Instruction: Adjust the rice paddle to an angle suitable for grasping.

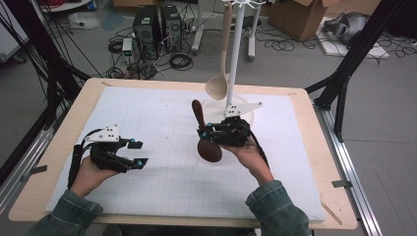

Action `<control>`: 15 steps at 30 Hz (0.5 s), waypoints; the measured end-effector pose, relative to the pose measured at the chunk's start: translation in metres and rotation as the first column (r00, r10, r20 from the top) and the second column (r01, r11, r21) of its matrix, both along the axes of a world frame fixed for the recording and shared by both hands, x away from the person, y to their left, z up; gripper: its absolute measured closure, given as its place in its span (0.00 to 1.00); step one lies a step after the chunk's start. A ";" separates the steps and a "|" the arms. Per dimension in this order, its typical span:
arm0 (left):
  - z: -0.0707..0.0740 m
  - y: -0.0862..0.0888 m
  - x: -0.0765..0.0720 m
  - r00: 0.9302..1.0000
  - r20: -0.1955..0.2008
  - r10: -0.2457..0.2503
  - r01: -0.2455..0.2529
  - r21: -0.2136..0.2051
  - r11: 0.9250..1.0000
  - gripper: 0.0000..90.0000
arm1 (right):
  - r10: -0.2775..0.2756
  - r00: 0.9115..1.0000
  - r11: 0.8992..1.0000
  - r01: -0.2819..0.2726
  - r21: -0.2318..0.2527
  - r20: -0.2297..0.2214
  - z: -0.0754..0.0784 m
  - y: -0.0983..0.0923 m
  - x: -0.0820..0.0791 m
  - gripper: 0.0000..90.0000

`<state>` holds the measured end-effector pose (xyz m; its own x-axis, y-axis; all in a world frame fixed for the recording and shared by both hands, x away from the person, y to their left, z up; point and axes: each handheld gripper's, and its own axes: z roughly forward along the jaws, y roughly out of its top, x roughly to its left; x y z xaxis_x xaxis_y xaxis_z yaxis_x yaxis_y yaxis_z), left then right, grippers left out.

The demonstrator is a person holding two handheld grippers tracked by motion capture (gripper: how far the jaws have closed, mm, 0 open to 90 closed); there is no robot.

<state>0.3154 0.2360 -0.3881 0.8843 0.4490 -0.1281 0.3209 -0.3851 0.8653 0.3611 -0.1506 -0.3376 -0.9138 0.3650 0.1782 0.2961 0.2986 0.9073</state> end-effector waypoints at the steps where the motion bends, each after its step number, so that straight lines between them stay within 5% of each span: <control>1: -0.001 0.000 0.000 1.000 0.002 0.006 -0.006 0.002 1.000 0.33 | -0.001 1.000 1.000 0.001 0.005 0.001 0.003 -0.002 0.001 0.87; 15: -0.010 0.009 0.000 0.996 0.023 0.083 -0.084 0.027 0.996 0.17 | -0.042 0.998 0.999 0.042 0.013 0.048 0.049 -0.021 0.024 0.87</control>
<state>0.3158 0.2449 -0.3980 0.8459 0.5248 -0.0956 0.3341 -0.3816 0.8618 0.3854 -0.1719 -0.2886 -0.9053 0.4014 0.1388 0.2639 0.2754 0.9244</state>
